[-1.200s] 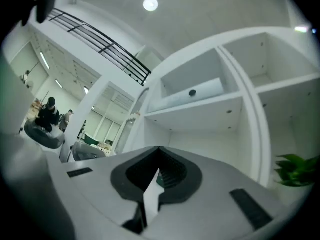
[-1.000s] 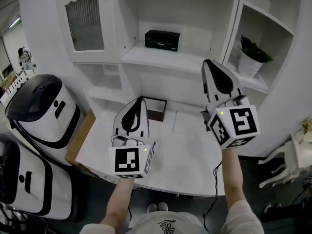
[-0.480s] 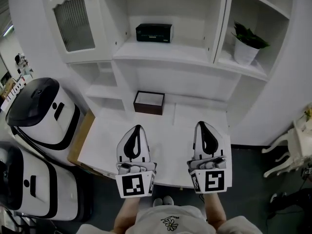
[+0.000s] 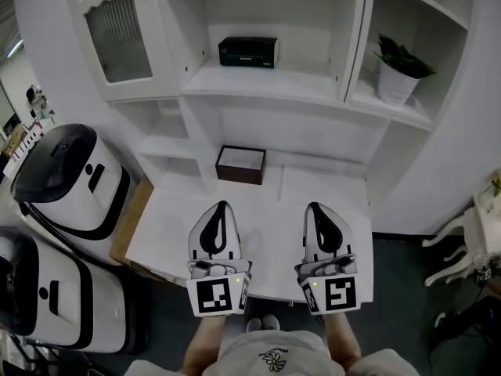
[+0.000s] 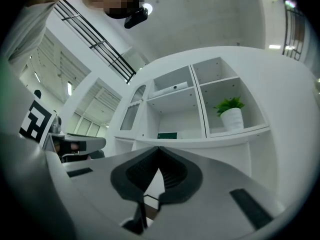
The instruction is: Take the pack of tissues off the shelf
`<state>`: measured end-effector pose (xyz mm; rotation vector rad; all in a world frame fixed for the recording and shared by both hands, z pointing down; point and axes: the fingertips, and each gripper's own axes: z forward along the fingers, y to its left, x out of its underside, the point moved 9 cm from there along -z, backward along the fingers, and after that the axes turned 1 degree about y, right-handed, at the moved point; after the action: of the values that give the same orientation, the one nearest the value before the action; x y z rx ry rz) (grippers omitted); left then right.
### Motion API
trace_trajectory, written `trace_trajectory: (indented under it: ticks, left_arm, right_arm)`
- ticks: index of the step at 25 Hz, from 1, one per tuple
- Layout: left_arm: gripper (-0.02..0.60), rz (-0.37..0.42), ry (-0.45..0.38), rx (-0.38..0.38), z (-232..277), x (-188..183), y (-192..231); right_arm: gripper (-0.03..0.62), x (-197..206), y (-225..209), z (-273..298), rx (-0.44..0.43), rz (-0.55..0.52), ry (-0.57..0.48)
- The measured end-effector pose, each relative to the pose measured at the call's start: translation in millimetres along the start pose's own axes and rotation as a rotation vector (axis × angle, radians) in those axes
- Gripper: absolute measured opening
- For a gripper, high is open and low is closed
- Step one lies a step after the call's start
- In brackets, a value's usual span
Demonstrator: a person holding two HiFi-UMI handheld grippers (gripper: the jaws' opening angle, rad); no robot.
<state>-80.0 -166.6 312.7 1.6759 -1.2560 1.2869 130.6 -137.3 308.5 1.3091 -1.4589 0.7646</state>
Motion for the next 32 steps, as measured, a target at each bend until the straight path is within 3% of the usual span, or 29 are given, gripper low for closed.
trace_trajectory:
  ticks: [6,12,19,21,27,32]
  left_arm:
    - [-0.002,-0.02,0.029,0.002,6,-5,1]
    - [-0.002,0.0,-0.007,0.003,11,-7,6]
    - [-0.002,0.003,-0.001,-0.005,15,-2,13]
    - [-0.002,0.0,0.003,-0.008,17,0,16]
    - [-0.002,-0.01,0.007,-0.027,24,8,29]
    - [-0.002,-0.021,0.034,-0.064,29,19,46]
  right_arm:
    - [0.009,-50,-15,34,-0.061,-0.029,-0.141]
    - [0.165,-91,-28,83,-0.133,-0.067,-0.211]
    - [0.427,-101,-38,172,-0.264,-0.032,-0.135]
    - [0.469,-106,-40,198,-0.288,-0.042,-0.112]
    - [0.471,-102,-72,294,-0.315,-0.031,0.064]
    - [0.471,-73,-96,371,-0.336,-0.006,0.254]
